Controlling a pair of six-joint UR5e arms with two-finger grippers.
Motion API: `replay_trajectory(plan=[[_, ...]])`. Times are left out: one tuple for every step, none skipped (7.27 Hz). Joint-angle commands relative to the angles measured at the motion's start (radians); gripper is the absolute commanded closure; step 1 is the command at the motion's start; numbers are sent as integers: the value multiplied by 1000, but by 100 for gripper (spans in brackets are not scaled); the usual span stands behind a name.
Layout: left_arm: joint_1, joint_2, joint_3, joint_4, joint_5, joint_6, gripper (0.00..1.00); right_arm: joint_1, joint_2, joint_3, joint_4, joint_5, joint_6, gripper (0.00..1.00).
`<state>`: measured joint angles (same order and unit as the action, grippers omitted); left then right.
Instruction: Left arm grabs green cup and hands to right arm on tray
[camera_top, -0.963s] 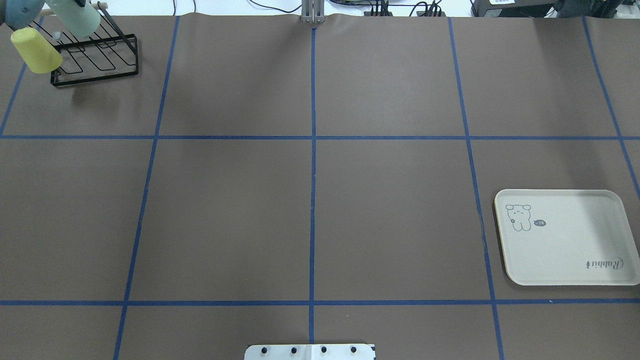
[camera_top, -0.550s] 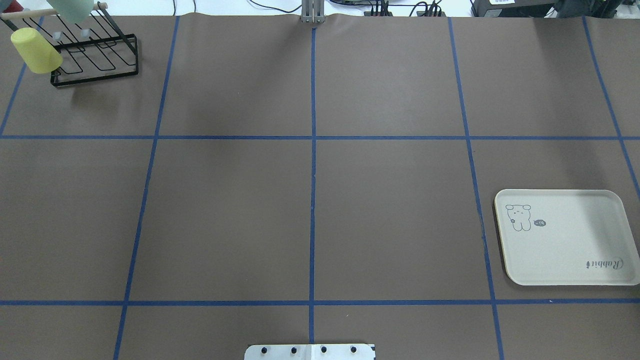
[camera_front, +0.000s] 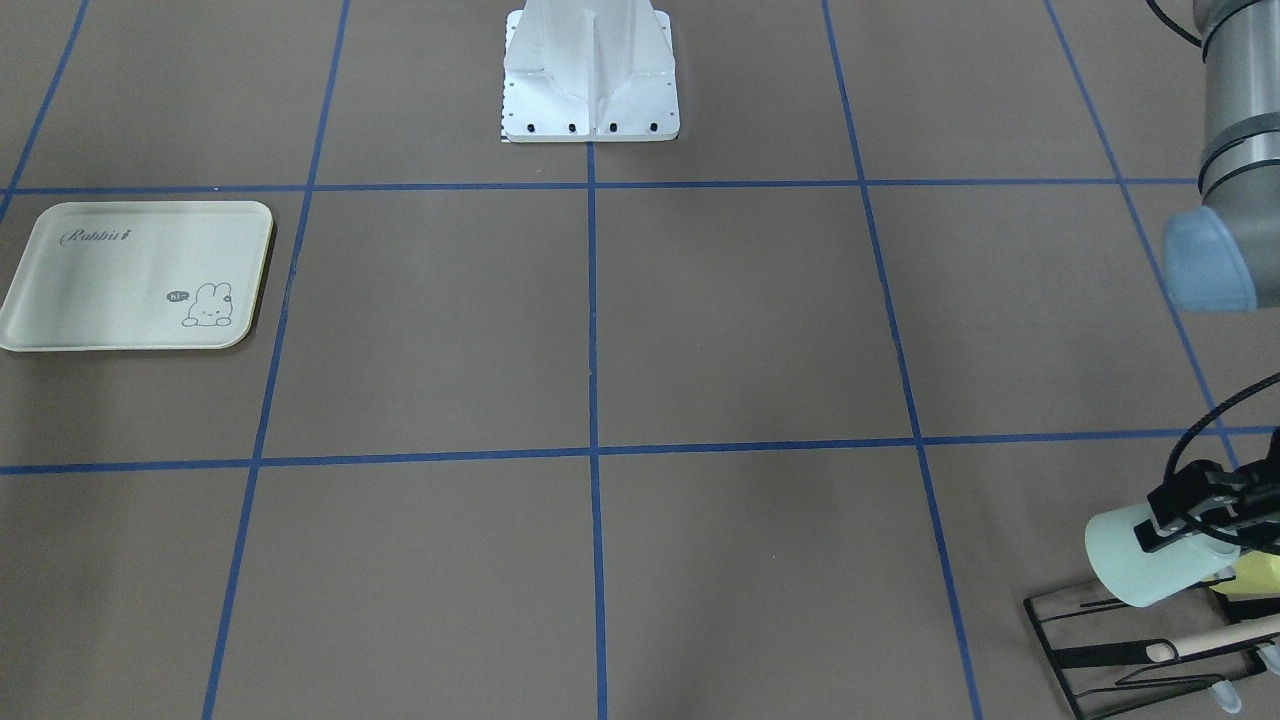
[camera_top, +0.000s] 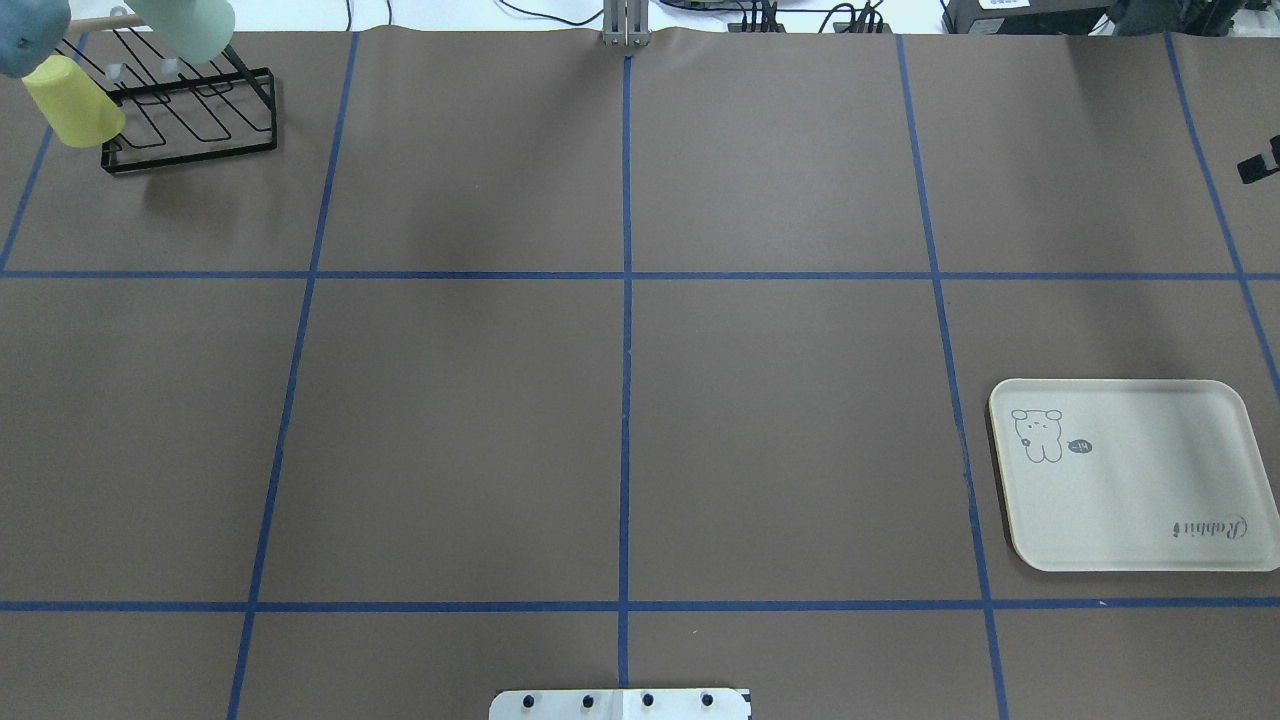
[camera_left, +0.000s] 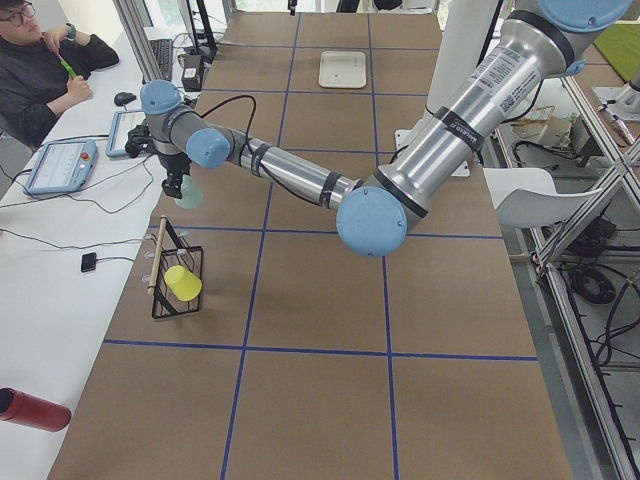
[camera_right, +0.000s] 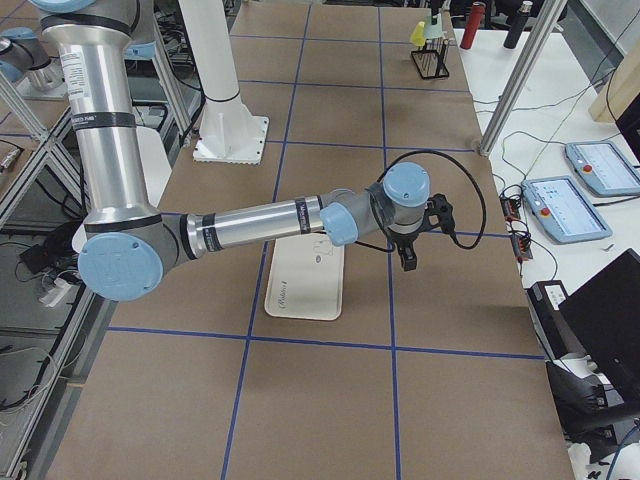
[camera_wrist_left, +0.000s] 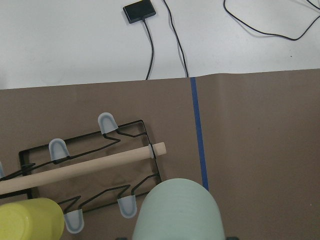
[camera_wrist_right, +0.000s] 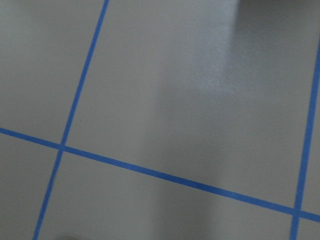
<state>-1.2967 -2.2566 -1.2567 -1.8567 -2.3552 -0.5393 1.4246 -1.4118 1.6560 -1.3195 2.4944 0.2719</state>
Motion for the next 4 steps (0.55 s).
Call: replay_trajectory(plan=[[25,32,-3,-178,-134,-176,100,-51,104,-2,19,48,200,1],[28,43,0,-281,-177,-288,100,-56,143,-1,19,85,251,1],[43,49,2,-390,-191,-397,100,-76,178,1,19,105,315,2],[62,55,-1,-470,-202,-483,100,-110,203,24,20,101,433,2]])
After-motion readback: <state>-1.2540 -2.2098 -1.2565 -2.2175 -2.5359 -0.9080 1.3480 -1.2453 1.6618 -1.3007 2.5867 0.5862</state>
